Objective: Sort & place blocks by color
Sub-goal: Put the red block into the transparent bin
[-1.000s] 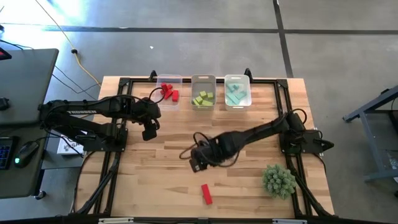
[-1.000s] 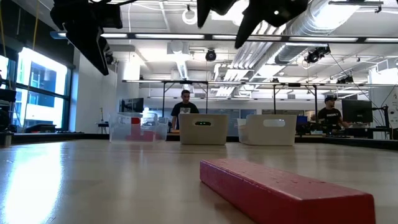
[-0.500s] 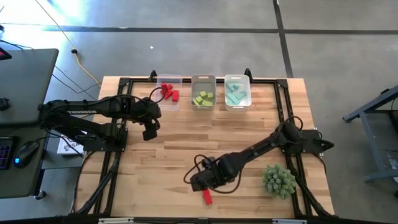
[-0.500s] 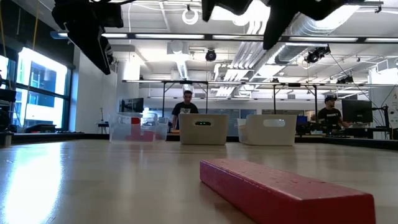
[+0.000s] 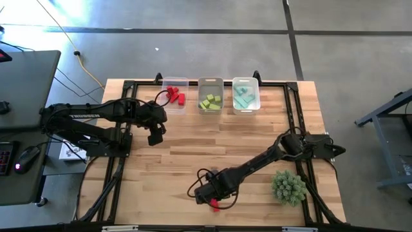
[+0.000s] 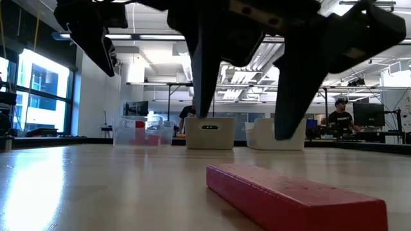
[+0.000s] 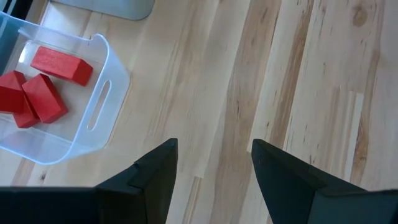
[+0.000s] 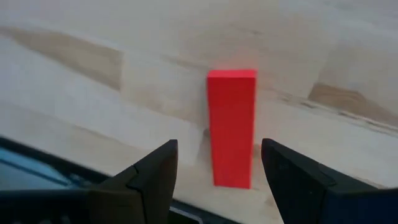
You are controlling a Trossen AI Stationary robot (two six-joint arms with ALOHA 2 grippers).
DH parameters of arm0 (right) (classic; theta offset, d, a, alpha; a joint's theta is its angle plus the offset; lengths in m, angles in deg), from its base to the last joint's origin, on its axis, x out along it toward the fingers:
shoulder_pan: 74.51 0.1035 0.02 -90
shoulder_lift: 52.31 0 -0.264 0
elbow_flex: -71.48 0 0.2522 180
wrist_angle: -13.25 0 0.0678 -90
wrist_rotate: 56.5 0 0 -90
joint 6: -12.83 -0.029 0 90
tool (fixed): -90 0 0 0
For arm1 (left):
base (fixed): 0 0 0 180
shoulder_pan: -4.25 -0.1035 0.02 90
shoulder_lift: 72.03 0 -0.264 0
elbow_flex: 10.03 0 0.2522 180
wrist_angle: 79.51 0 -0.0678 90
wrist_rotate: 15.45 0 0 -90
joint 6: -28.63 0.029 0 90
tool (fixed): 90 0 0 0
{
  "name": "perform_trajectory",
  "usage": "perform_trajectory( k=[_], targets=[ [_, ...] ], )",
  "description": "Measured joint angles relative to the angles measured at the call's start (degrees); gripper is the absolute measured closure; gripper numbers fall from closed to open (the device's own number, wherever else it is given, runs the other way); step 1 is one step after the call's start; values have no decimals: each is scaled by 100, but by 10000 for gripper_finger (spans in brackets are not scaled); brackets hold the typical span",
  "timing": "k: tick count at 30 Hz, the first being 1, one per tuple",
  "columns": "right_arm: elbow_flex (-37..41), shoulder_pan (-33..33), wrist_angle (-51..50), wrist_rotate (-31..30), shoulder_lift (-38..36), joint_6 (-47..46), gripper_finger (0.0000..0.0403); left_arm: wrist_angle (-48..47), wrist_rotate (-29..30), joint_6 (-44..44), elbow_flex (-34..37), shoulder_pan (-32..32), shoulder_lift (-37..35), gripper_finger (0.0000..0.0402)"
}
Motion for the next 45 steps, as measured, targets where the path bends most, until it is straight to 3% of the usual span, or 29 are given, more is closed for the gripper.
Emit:
perform_trajectory(
  k=[8, 25, 29, 37, 45],
  targets=[
    [-2, 19, -166, -210, 106, 28, 183, 1, 1, 0, 0, 0, 0, 206],
    [-31, 127, -37, -50, 535, -107, 184, 28, 12, 2, 0, 0, -2, 206],
    [-27, 131, -139, -139, 546, -195, 210, 29, 12, 3, 0, 0, -2, 206],
    [-20, 131, -289, -97, 555, -152, 308, 28, 15, 107, 0, 0, -2, 206],
    [-108, 83, -375, -65, 560, 150, 309, 28, 15, 107, 0, 0, -2, 206]
  ],
)
